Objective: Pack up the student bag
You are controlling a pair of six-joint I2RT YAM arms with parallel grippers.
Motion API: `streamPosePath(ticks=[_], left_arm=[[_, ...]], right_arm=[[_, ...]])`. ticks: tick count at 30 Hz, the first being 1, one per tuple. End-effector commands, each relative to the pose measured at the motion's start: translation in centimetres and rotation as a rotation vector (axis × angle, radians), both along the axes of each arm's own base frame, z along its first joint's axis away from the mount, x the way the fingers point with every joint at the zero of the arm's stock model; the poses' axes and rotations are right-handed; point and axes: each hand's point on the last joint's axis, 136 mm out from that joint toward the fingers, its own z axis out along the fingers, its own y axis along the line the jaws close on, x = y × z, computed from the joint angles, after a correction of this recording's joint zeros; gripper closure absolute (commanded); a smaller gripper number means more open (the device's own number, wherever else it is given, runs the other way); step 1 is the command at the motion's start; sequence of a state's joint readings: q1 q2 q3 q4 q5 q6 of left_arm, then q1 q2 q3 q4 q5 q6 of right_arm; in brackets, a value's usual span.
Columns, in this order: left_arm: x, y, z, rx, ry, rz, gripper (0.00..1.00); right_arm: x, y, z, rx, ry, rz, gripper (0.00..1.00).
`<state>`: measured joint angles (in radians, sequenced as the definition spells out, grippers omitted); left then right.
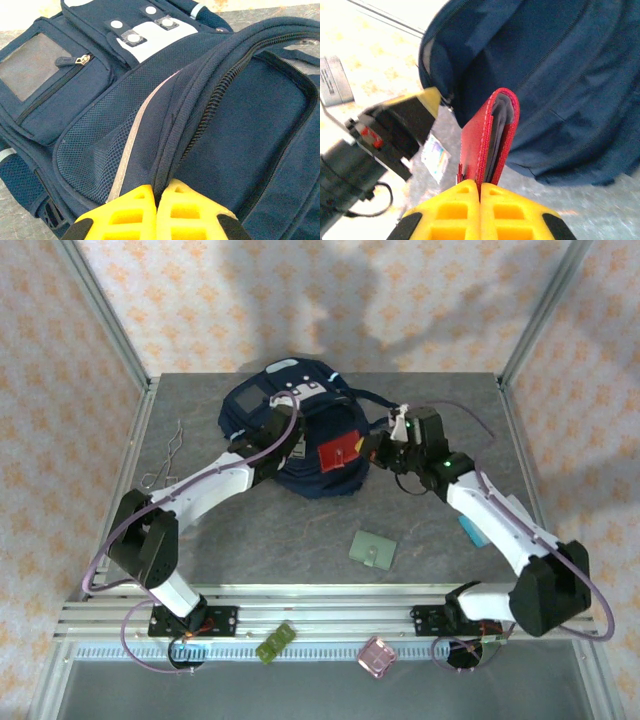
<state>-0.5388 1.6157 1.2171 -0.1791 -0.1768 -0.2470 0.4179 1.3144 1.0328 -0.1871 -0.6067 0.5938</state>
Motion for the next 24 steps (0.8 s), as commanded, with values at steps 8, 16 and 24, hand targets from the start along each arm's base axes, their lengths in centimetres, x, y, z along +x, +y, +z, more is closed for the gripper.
streamPosePath(ticks=[8,16,24], left_arm=[[0.1,-2.6,6.9,-0.224,-0.121,-0.066,1.0],[-0.2,-4.2,6.7,-0.274,-0.111,-0.097,1.0],[-0.3,-4.3,7.0,-0.298,-0.118,-0.093,1.0]], right_arm=[[7.5,2.8,0.1,0.246,-0.007,-0.132,1.0],[9.1,6.5,-2.0,0.335,0.041,-0.171,1.0],[9.0,11.2,-4.8,0.356,0.112,-0.101,1.0]])
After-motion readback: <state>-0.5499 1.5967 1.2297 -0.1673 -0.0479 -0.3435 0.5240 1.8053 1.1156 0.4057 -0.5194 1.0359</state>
